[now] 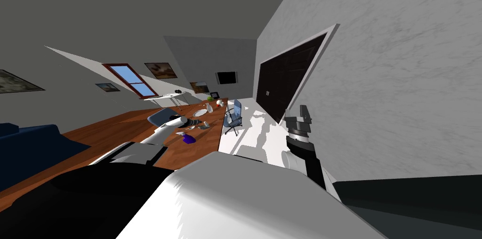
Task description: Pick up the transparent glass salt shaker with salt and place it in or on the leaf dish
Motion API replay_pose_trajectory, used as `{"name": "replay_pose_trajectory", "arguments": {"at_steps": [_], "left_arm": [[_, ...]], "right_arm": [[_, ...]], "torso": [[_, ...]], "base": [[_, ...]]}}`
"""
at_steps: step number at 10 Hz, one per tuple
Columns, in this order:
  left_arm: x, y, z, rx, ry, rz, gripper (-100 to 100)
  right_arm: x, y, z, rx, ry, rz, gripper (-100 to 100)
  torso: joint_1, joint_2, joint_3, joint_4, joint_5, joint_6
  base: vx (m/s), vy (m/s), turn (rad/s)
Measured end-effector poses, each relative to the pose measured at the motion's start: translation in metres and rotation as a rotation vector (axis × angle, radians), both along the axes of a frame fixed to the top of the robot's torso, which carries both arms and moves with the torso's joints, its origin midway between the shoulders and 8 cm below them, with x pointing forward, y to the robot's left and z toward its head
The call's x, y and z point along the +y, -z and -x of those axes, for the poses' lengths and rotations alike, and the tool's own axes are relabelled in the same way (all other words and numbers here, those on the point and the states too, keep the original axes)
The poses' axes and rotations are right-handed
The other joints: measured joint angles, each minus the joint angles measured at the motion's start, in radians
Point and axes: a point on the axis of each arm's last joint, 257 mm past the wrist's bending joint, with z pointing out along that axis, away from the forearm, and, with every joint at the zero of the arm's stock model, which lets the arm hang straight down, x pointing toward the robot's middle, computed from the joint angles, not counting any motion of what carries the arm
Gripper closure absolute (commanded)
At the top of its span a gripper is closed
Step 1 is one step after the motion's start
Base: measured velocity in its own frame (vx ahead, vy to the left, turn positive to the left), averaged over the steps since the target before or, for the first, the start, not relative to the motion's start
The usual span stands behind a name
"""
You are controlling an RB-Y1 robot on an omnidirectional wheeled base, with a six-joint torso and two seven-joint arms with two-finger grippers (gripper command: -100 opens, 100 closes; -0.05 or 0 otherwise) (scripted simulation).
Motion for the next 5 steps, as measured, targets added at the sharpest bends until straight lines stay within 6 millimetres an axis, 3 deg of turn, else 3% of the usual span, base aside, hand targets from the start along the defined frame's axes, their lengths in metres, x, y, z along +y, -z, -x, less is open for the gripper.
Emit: {"name": "replay_pose_trajectory", "arguments": {"at_steps": [5], "left_arm": [[0.0,0.0001,0.0,0.0,0.0,0.0,0]], "right_arm": [[0.0,0.0,0.0,0.0,0.0,0.0,0]], "torso": [[0.001,0.0,0.0,0.0,0.0,0.0]], "base": [[0.0,0.0,0.0]]}}
